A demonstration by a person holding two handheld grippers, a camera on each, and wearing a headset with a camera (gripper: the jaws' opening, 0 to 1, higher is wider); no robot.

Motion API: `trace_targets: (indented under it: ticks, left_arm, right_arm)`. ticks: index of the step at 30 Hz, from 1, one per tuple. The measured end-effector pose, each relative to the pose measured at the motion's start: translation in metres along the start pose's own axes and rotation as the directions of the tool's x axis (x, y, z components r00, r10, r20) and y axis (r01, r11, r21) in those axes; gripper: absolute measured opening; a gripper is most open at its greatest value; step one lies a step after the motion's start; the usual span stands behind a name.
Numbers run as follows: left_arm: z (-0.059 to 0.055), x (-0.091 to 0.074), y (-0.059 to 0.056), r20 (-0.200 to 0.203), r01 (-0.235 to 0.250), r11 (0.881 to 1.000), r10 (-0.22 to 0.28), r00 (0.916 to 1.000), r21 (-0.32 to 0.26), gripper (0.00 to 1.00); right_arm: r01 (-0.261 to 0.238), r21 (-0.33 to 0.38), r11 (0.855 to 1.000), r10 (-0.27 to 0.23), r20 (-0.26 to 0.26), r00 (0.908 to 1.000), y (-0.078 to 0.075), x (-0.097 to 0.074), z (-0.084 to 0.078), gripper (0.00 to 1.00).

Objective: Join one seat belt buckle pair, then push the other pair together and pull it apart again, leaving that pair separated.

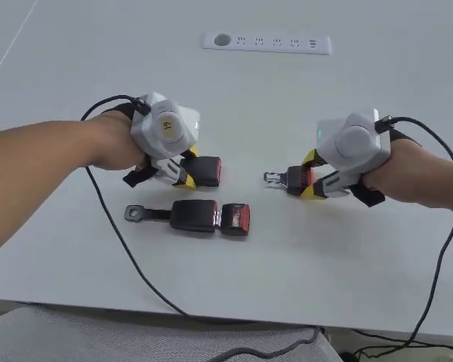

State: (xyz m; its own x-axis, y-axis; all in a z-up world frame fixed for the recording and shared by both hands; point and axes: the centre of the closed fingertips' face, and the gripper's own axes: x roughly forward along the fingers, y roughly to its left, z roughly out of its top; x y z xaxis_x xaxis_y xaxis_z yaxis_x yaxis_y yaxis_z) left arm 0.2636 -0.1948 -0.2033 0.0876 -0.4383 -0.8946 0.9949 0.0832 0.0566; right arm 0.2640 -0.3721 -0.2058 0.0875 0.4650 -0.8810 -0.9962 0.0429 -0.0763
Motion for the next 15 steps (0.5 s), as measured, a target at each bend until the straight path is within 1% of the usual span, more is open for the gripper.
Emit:
trace_targets:
  ticks: [2,4,6,9,13,14,15]
  left_arm:
    - [0.0002,-0.0002,-0.0001,0.003,0.002,1.0,-0.002,1.0,0.003,0.33]
    - [0.0004,-0.0006,-0.0001,0.005,0.002,1.0,-0.002,1.0,0.004,0.33]
    - [0.0009,-0.001,0.0,0.006,-0.001,1.0,0.001,1.0,0.007,0.33]
    - [0.0019,-0.0022,-0.0005,0.008,-0.009,1.0,0.009,0.9999,0.007,0.33]
    - [0.0021,-0.0032,0.0008,0.008,-0.03,1.0,0.03,0.9995,0.005,0.34]
    - [0.0023,-0.0036,0.0011,0.007,-0.039,0.999,0.039,0.9992,0.007,0.35]
    - [0.002,-0.0039,0.0003,0.006,-0.039,0.999,0.039,0.9992,0.013,0.36]
  right_arm:
    - [0.0,0.005,1.0,0.0,-0.005,1.0,0.0001,-0.0003,-0.0001,0.32]
    - [0.001,-0.015,1.0,-0.002,-0.016,0.9999,0.0004,0.001,-0.0017,0.32]
    - [0.001,-0.012,1.0,-0.002,-0.026,0.9996,0.0012,0.0031,-0.0032,0.34]
    - [0.01,-0.001,1.0,-0.01,-0.017,0.9998,-0.0006,0.0049,-0.0033,0.35]
    - [0.026,0.016,1.0,-0.026,-0.006,0.9996,0.001,-0.004,0.0027,0.37]
    - [0.028,0.023,0.999,-0.028,-0.005,0.9996,-0.0034,-0.0001,-0.0013,0.37]
    - [0.029,0.028,0.999,-0.029,-0.003,0.9996,-0.0039,-0.0002,-0.0014,0.37]
